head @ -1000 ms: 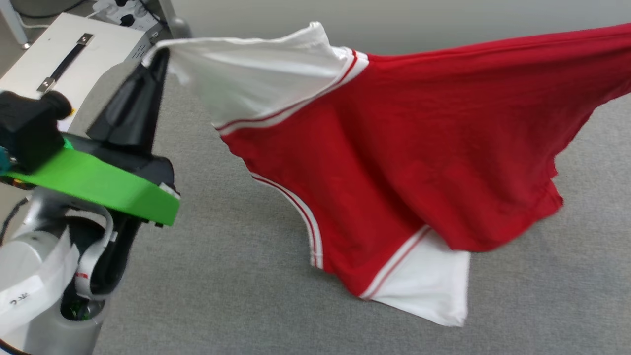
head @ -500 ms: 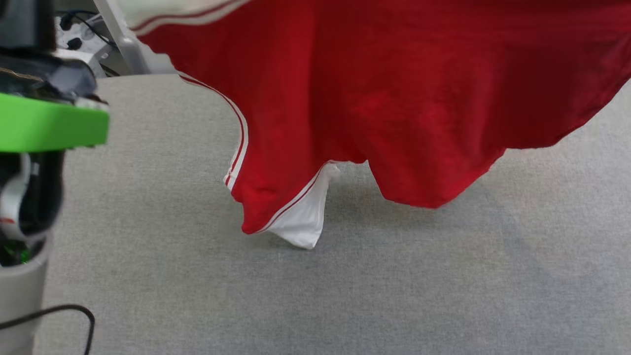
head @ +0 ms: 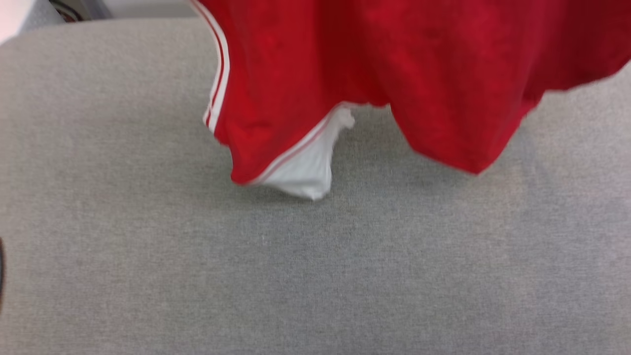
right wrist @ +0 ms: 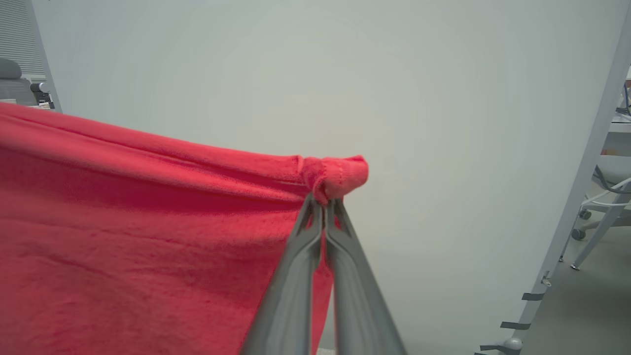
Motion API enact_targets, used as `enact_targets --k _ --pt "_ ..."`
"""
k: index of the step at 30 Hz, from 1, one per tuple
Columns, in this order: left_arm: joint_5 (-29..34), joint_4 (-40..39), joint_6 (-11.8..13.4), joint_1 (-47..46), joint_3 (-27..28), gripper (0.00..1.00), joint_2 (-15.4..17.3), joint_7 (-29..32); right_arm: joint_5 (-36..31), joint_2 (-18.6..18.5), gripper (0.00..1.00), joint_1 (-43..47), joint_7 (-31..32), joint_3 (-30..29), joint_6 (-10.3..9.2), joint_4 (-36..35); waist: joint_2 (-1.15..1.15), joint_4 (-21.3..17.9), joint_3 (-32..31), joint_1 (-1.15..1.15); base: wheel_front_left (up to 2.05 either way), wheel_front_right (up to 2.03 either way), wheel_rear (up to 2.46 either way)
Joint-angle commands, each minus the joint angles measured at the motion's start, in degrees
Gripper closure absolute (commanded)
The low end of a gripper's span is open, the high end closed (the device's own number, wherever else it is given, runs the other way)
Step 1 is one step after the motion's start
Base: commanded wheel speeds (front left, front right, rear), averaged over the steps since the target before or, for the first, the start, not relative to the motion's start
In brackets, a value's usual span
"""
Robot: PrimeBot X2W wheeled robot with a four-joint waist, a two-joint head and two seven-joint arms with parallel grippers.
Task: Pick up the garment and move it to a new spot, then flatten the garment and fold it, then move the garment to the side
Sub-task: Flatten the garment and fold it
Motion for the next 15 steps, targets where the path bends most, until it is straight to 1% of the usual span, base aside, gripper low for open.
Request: enact_targets --k 1,7,10,13,15 --pt "0.49 1.57 -0.61 -3.27 0.37 1.0 1.39 0.25 -0.47 0.08 1.0 -2.25 -0.36 -0.39 -0.12 1.27 0.0 -1.21 6.38 -0.01 0.0 0.0 0.0" --pt "2.24 10.06 -4.19 -16.9 -1.89 1.0 2.21 -0.27 -3.35 0.08 1.0 -13.91 -2.84 2.34 -0.12 8.25 0.0 -1.61 13.36 -0.01 0.0 0.0 0.0" --pt "3.44 15.84 -5.85 -24.75 -3.69 1.0 1.38 -1.44 -5.45 -0.37 1.0 -20.8 -4.06 4.59 -0.12 13.06 0.0 -1.48 16.59 -0.01 0.0 0.0 0.0" --pt "6.98 22.58 -7.55 -33.43 -6.94 1.0 1.33 -3.4 -7.42 0.27 1.0 -28.8 -5.81 6.3 -0.12 18.52 0.0 -1.52 19.94 -0.01 0.0 0.0 0.0" --pt "9.04 27.31 -8.18 -38.79 -8.64 1.0 0.97 -5.32 -9.0 1.11 1.0 -33.48 -7.51 7.51 -0.12 22.22 0.0 -1.66 21.59 -0.01 0.0 0.0 0.0"
